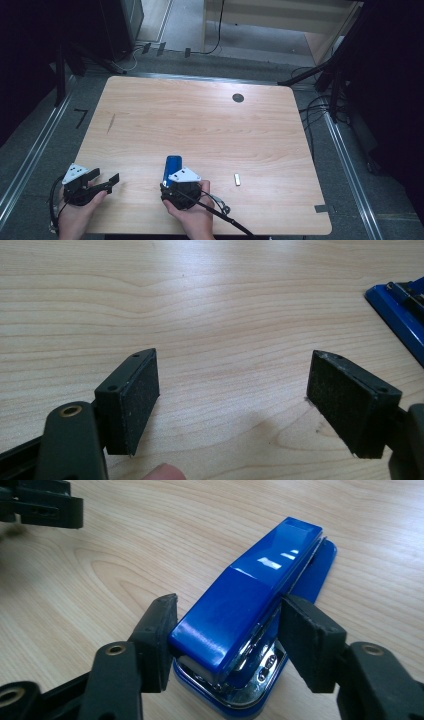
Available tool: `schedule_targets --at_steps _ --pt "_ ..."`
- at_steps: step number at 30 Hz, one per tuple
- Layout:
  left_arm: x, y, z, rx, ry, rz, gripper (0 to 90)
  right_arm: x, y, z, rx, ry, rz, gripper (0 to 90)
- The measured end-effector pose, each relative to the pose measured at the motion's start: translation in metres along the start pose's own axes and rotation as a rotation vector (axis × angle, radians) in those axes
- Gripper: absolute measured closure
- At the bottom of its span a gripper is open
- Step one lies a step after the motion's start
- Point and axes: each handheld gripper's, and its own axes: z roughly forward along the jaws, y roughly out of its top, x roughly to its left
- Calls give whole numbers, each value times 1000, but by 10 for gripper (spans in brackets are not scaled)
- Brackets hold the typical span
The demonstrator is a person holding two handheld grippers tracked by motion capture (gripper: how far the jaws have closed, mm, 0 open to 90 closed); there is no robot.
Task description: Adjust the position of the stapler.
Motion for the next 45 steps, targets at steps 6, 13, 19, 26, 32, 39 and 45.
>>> schedule_targets --at_steps 6,13,19,26,32,39,45 --pt "0 0 1 6 -2 3 220 -6 -1 -3 6 -33 -20 497" --pt "0 0 0 7 -3 2 221 -19 -3 0 1 -100 -10 599" --pt "-1 0 1 5 -1 4 223 -32 -3 -3 -14 -151 -27 658" --pt "-1 0 1 8 1 6 226 -48 -3 -7 -4 -127 -69 669" --pt "-1 0 1 7 -3 7 228 -59 -3 -10 6 -91 -121 670" --pt "-2 0 0 7 -5 18 233 -76 -8 -20 7 -49 -172 670" --pt "-4 -1 0 4 -5 33 235 -90 -14 -28 -1 -4 -212 670"
